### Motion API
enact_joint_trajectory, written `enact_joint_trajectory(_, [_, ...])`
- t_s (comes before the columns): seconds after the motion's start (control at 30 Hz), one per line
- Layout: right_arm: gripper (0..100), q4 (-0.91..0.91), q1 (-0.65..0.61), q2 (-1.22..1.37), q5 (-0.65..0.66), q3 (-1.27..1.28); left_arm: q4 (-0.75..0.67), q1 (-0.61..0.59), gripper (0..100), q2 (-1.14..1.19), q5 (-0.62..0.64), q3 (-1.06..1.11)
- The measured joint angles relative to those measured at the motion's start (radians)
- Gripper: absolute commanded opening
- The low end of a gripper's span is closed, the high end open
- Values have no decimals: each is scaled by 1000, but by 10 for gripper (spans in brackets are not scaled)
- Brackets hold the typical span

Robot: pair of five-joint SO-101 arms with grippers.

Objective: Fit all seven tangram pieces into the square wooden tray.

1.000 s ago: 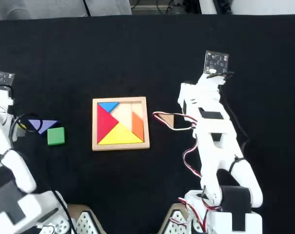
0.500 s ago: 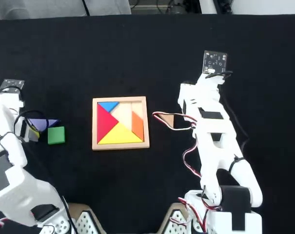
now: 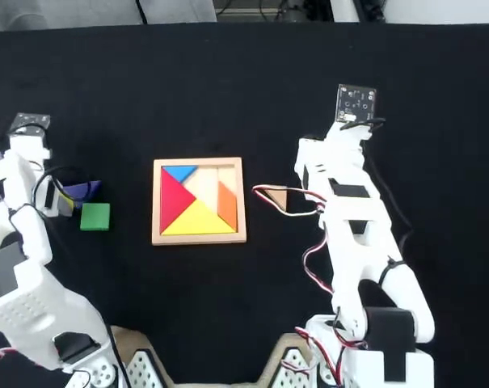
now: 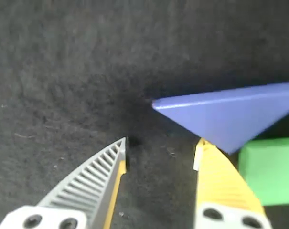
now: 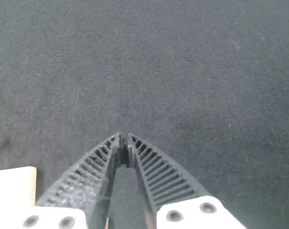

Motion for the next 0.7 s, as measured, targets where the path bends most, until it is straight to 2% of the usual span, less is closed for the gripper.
enact_joint_trajectory(0.07, [15,0,0,0,0,0,49,3,235,0,-40,-2])
enact_joint_trajectory(0.2, [15,0,0,0,0,0,106,-6,235,0,-204,20])
enact_joint_trajectory(0.4, [15,0,0,0,0,0,107,-68,235,-3,-405,68])
enact_joint_trajectory(0.53, [15,0,0,0,0,0,106,-106,234,-17,-585,141])
enact_joint_trajectory(0.7, [15,0,0,0,0,0,11,-167,238,-21,-726,219])
